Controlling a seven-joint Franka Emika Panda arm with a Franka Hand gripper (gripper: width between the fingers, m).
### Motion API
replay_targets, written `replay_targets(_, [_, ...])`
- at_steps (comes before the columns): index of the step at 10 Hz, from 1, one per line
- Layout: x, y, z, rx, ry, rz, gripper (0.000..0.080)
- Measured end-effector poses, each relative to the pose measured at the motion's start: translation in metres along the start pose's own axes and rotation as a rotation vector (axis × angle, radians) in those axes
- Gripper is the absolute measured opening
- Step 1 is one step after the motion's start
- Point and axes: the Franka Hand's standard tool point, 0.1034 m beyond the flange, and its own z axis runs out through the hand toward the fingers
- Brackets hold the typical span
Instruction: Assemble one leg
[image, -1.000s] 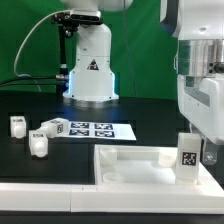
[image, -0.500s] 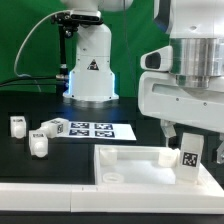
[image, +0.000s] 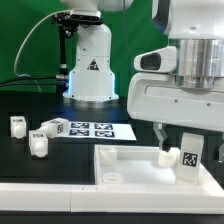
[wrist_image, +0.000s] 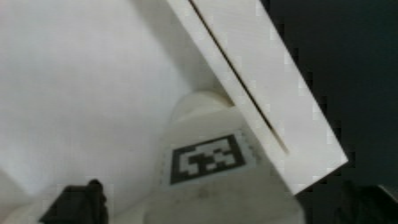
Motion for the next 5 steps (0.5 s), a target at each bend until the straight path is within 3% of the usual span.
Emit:
replay_targets(3, [-0.0004, 0.0, 0.0007, 0.0, -0.001, 0.152, 0.0282])
replay_targets(5, [0.0006, 0.0005, 0.0004, 0.001, 0.001, 0.376, 0.0282])
